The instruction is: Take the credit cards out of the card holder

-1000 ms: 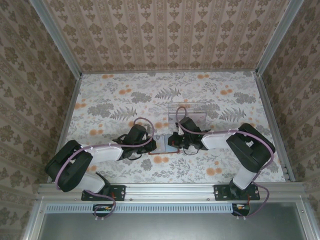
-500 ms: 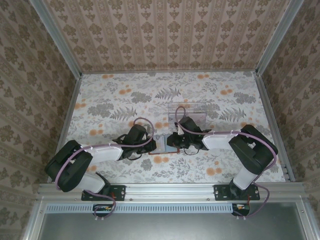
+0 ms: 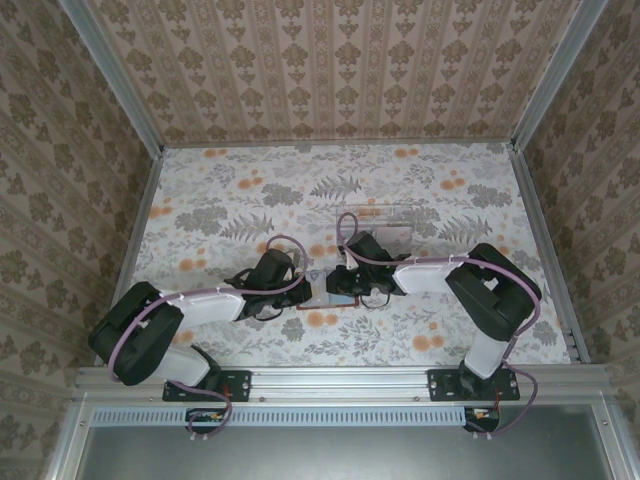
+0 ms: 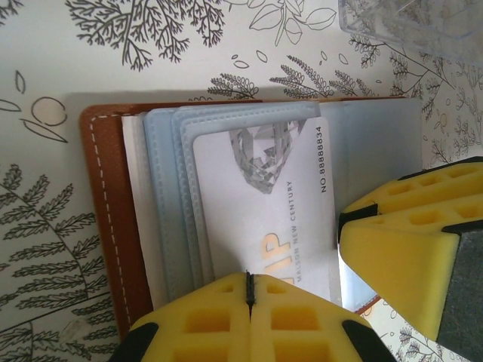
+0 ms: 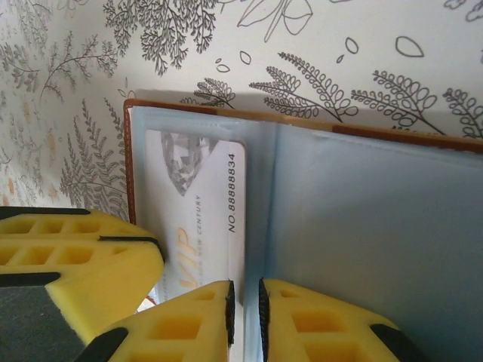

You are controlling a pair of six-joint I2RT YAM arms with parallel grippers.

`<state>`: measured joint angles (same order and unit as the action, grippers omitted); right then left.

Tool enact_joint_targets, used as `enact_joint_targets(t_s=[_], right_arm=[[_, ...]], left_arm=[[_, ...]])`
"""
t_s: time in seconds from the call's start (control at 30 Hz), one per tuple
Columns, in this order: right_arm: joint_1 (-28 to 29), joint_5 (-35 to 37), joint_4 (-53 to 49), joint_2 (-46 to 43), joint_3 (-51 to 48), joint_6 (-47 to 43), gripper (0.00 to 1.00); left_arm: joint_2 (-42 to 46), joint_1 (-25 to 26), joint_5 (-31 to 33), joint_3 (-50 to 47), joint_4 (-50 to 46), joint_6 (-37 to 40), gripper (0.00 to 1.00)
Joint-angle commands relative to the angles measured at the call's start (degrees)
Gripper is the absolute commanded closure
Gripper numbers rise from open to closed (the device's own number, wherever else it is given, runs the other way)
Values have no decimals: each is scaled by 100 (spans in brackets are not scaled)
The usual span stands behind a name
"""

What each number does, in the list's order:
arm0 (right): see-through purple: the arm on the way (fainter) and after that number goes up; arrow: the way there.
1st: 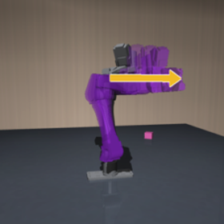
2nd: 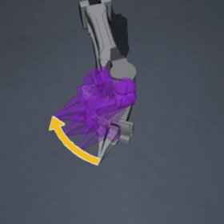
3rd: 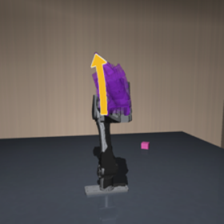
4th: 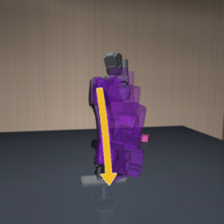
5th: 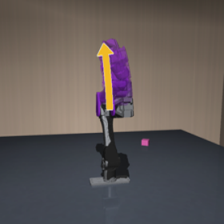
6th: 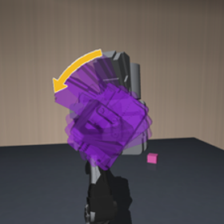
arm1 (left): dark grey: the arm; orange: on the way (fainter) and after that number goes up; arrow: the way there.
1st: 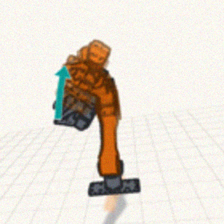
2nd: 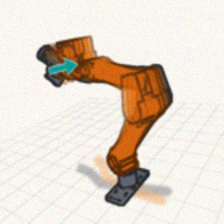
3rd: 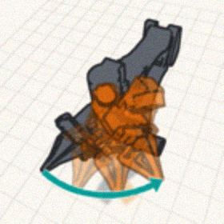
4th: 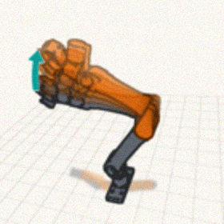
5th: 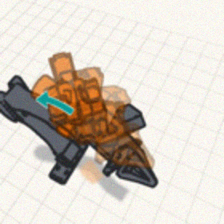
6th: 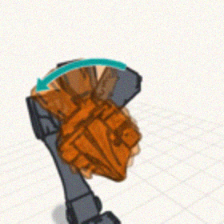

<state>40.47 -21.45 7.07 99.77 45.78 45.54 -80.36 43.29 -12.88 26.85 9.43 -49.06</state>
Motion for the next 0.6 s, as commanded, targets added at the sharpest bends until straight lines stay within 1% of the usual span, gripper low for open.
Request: enact_joint_targets(t_s=[0.0,0.07,0.3,0.57], right_arm=[[31,153,-337,104,152,-145,78],[29,116,-268,120,120,-140,78],[31,-370,220,332,98,64,81],[31,-686,574,354,45,217,80]], left_arm=[[10,-48,-39,44,-170,90,100],[-6,-43,-36,42,-170,92,100],[-120,-31,-82,80,-86,76,100],[-136,-22,-88,57,-55,72,100]])
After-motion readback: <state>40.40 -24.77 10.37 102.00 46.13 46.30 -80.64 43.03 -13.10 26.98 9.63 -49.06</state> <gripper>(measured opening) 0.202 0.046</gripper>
